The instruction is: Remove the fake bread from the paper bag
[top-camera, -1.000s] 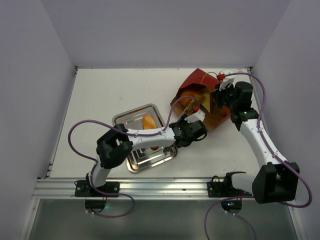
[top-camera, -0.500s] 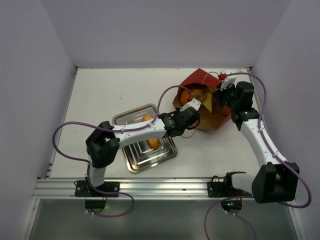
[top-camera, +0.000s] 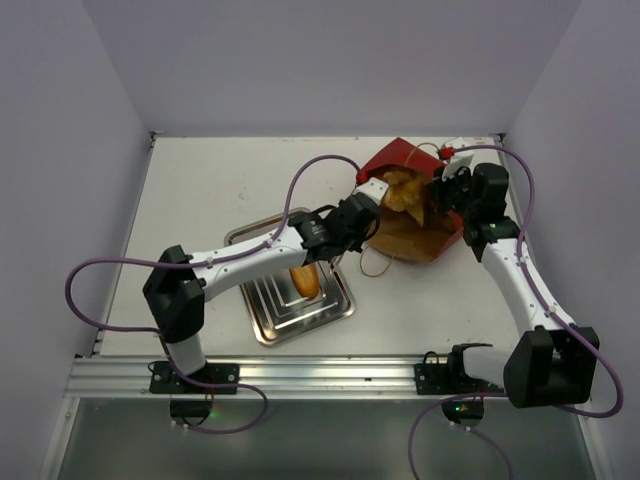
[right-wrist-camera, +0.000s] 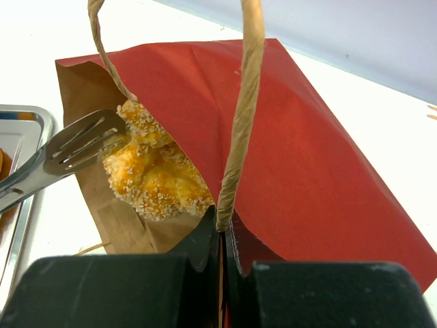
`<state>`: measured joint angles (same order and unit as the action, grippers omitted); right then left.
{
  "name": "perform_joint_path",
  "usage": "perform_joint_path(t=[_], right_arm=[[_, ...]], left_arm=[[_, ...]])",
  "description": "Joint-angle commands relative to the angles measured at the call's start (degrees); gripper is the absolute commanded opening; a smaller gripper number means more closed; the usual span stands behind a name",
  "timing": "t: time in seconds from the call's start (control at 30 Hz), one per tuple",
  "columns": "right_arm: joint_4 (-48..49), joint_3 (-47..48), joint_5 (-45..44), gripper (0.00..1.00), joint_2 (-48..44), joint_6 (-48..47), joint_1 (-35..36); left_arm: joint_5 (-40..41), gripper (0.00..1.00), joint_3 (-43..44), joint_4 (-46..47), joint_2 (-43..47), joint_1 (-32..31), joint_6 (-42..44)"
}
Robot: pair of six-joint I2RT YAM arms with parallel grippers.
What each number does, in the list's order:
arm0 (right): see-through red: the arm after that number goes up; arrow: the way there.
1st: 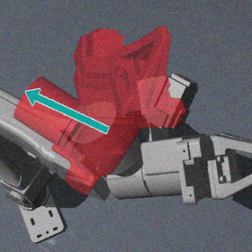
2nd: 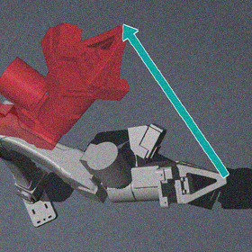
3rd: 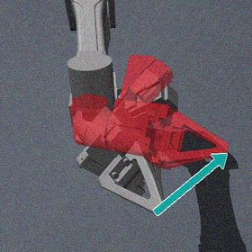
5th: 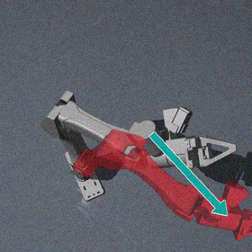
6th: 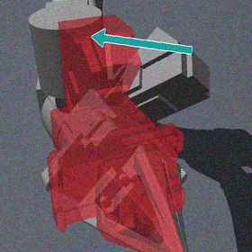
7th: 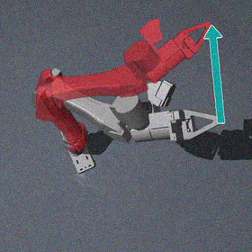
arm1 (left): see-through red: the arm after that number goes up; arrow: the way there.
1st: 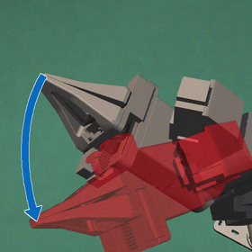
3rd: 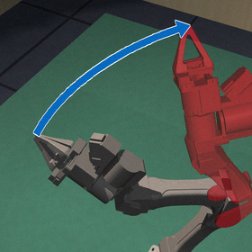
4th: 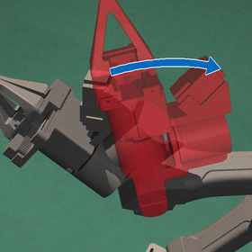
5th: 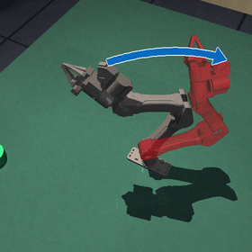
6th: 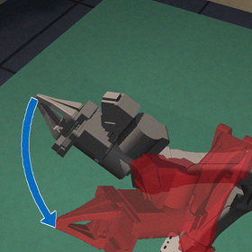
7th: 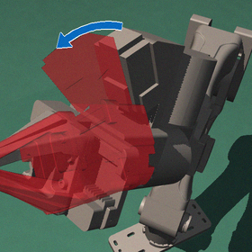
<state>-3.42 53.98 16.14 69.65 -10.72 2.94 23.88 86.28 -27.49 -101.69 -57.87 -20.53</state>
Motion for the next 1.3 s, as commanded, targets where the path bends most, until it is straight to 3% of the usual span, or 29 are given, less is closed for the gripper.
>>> perform_joint_path(t=[0.0,0.33,0.67,0.97,1.1,1.27], right_arm=[[0.4,-0.2,1.8,0.00,-1.4,1.3,-0.2],[0.4,-0.2,1.9,0.00,-1.3,1.3,-0.4],[0.4,-0.2,1.9,0.00,-1.2,1.4,-0.4],[0.4,-0.2,2.1,0.00,-1.0,1.3,-0.6],[0.4,-0.2,2.1,0.00,-1.0,1.3,-0.6],[0.3,-0.2,2.1,0.00,-1.3,1.2,-0.5]], left_arm=[[-4.5,0.00,-0.9,3.8,4.0,0.9,-2.0],[-16.3,0.00,-7.8,1.4,11.1,2.6,-3.4],[-25.4,0.00,-19.8,0.3,26.9,7.2,-11.2],[-29.7,0.00,-26.9,-8.3,44.1,20.2,-18.3],[-28.6,0.00,-27.3,-12.8,48.7,28.5,-21.3],[-29.8,0.00,-29.1,-15.8,52.9,34.2,-25.5]])
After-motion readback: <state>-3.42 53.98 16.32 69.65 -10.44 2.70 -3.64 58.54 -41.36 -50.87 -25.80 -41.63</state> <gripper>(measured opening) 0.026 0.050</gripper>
